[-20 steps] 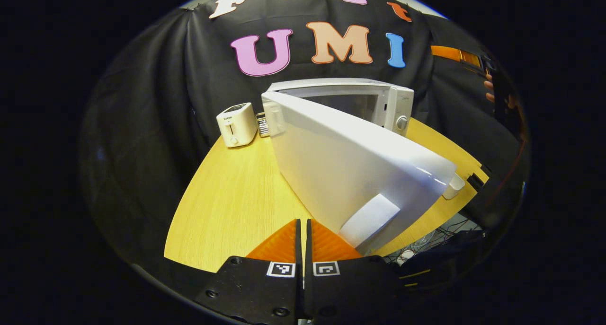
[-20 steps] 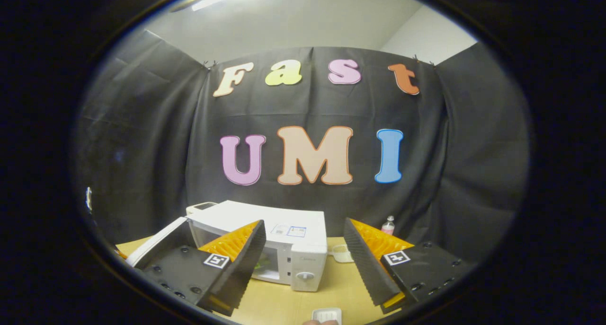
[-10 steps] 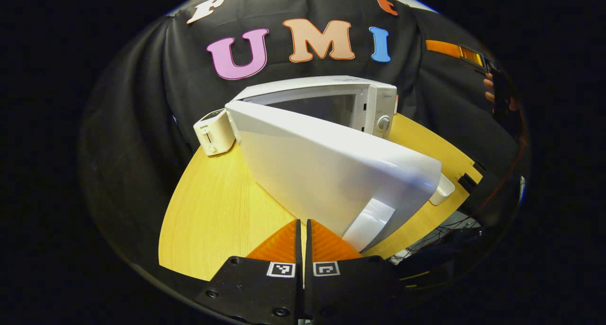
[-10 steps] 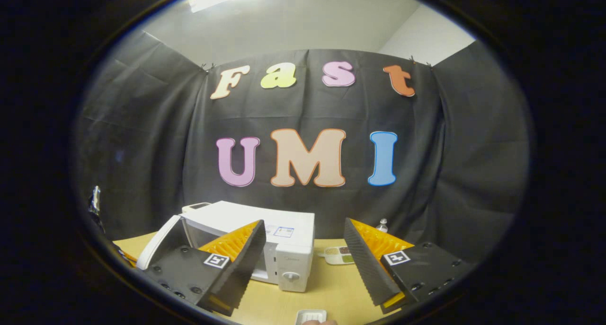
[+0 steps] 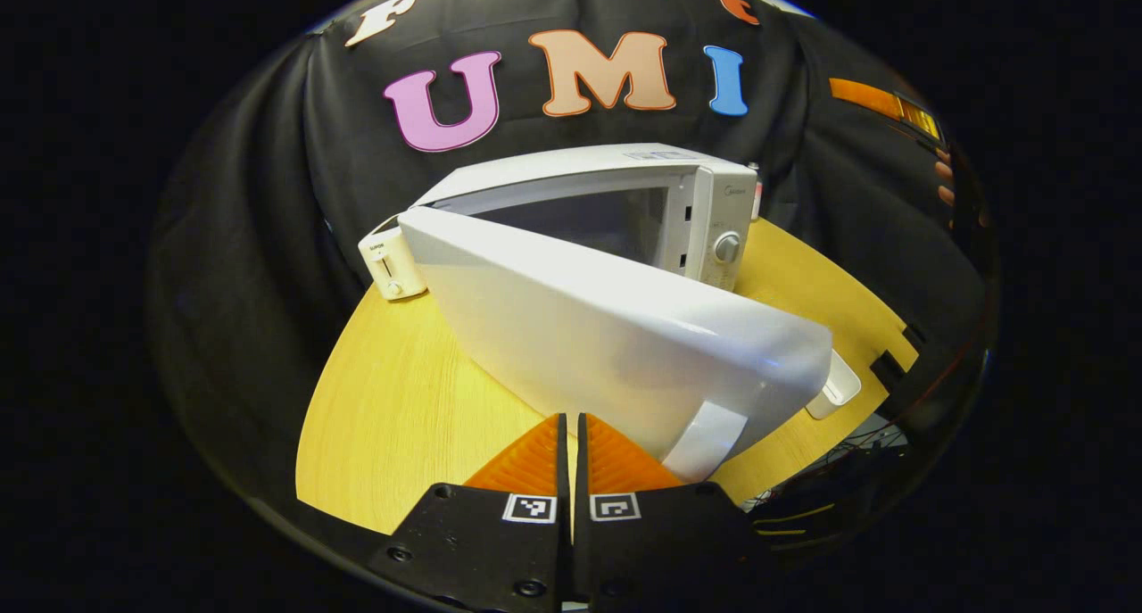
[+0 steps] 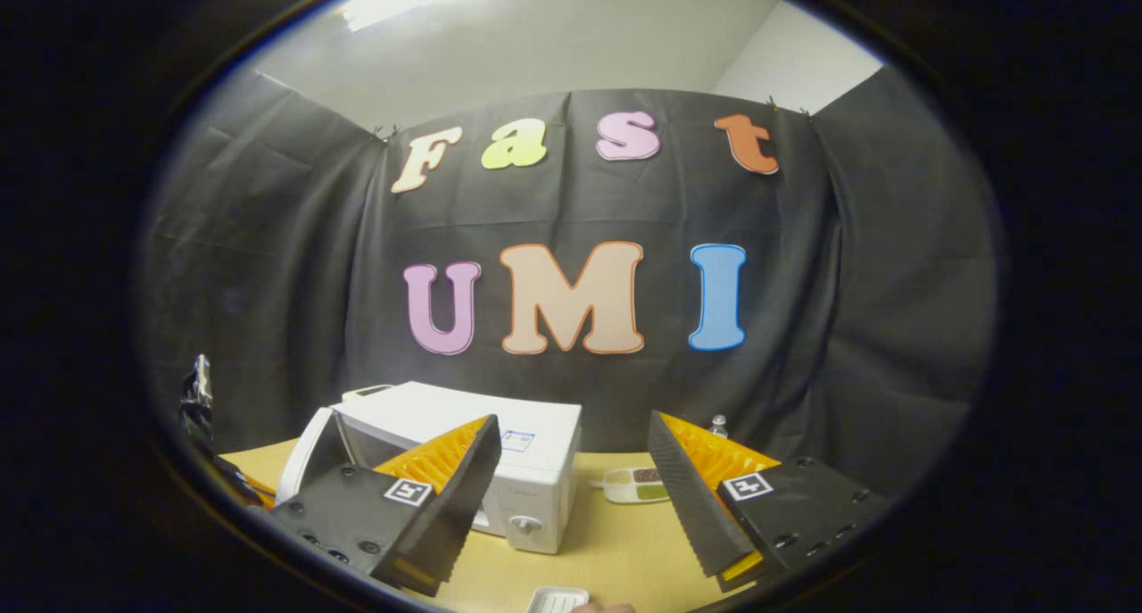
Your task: Open the microwave oven with the left hand, put the food in, and close the microwave oven.
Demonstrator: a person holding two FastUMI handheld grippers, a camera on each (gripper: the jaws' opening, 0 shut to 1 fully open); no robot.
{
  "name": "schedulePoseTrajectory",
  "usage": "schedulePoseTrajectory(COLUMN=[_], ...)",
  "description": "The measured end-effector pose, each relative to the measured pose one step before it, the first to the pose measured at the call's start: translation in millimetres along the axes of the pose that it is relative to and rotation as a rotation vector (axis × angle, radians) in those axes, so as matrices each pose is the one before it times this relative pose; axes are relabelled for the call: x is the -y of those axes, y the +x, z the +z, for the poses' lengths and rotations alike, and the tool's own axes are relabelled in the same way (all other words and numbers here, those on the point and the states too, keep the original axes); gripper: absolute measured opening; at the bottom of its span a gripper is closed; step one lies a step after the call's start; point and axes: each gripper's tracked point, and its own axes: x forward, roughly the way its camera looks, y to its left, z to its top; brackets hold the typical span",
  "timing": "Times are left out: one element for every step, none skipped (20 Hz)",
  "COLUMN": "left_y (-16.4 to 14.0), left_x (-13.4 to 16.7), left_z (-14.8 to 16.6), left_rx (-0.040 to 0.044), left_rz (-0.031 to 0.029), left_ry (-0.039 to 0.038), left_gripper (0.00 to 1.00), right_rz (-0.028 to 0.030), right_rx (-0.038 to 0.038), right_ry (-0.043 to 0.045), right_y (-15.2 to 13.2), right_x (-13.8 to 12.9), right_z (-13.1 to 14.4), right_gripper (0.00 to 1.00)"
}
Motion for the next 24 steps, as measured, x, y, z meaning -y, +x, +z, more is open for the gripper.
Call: schedulePoseTrajectory(left_y=[2.04,1.5,1.18,1.97,2.63,2.92,3.37,2.7,2.66,2.14,3.15,-1.38,0.24,1.35,6.55,5.11,1.79,3.16,2.38,3.82,3.68,3.56,5.3,5.6], left_x=[0.49,-0.6,1.82,3.09,2.66,3.11,2.92,2.6,0.33,-1.28,-0.42,0.26,1.93,1.26,2.76,2.94,2.49,3.64,3.27,4.36,3.72,4.32,3.35,3.42], left_z=[1.21,3.12,1.88,3.36,2.14,2.78,2.46,2.4,1.98,3.46,1.74,0.08,2.87,3.09,3.37,2.79,3.28,4.66,3.41,3.25,4.37,5.31,4.6,4.43], left_rx=[-0.00186,0.00175,0.00218,0.00335,0.00318,0.00176,-0.00014,0.00035,0.00216,0.00421,0.00007,0.00059,0.0024,0.00344,0.00181,0.00265,0.00531,0.00753,0.00523,-0.00004,0.00711,0.00583,0.00597,0.00474], left_rz=[0.01309,0.0125,0.00377,-0.00107,-0.00352,-0.00336,-0.00129,-0.00097,0.0041,0.01015,0.00237,-0.0004,-0.00419,-0.00365,-0.00322,-0.00395,-0.00408,-0.00747,-0.00737,-0.00969,-0.00877,-0.01081,-0.00768,-0.00844], left_ry=[0.00323,0.00248,-0.00119,-0.00647,-0.00731,-0.00505,-0.0011,0.00624,0.01314,0.01392,0.00624,-0.00101,-0.00367,-0.00085,0.00209,0.00523,0.00593,0.00803,0.00687,0.00423,0.00173,0.00391,0.00718,0.00759], left_gripper=[0.0,0.0,0.0,0.0,0.0,0.0,0.0,0.0,0.0,0.0,0.0,0.0,0.0,0.0,0.0,0.0,0.0,0.0,0.0,0.0,0.0,0.0,0.0,0.0], right_rz=[0.00038,0.00084,0.0015,0.00028,0.00031,0.00231,-0.00045,0.0003,-0.00139,0.00009,-0.00146,-0.00378,-0.00407,-0.00415,-0.00489,-0.00425,-0.00445,-0.00341,-0.00427,-0.0035,-0.00356,-0.0035,-0.00305,-0.00164], right_rx=[-0.00027,-0.00315,-0.00016,0.00143,-0.00001,-0.00046,-0.00002,0.00275,0.0001,0.00047,0.00288,0.00379,0.00195,0.001,0.00202,0.00126,-0.00004,0.00166,0.0024,0.00258,-0.0024,-0.00245,-0.00136,-0.00107], right_ry=[-0.00161,0.00154,0.00445,0.00387,0.00119,-0.00241,-0.00585,-0.00477,-0.00216,0.00038,0.00132,-0.00064,-0.00099,-0.00048,-0.00035,-0.00112,-0.00138,-0.00045,-0.00014,0.0007,0.0008,0.00093,0.00086,0.00078], right_y=[3.0,3.03,0.43,1.05,1.92,0.92,0.54,0.23,0.76,0.2,0.91,-0.86,-0.13,-0.36,-0.34,-0.62,-0.09,-0.83,-0.41,-0.37,0.08,-0.12,-0.42,0.17], right_x=[3.68,3.53,2.56,2.68,3.11,2.1,3.67,2.25,3.02,2.84,2.49,3.83,3.45,2.54,2.88,2.64,2.57,2.01,2.18,1.6,1.48,1.53,1.77,0.89], right_z=[-0.67,-1.15,0.37,-0.21,-0.04,-0.18,-0.4,0.12,0.48,0.68,1.7,1.48,1.09,0.27,0.59,-0.17,0.18,0.68,0.96,0.42,-0.57,-1.44,-0.14,-0.4], right_gripper=[0.96,1.0,0.96,0.96,0.96,0.96,0.96,0.96,0.96,0.96,1.0,0.96,0.96,1.0,1.0,0.96,1.0,0.96,0.96,0.96,0.96,0.96,0.96,0.96])
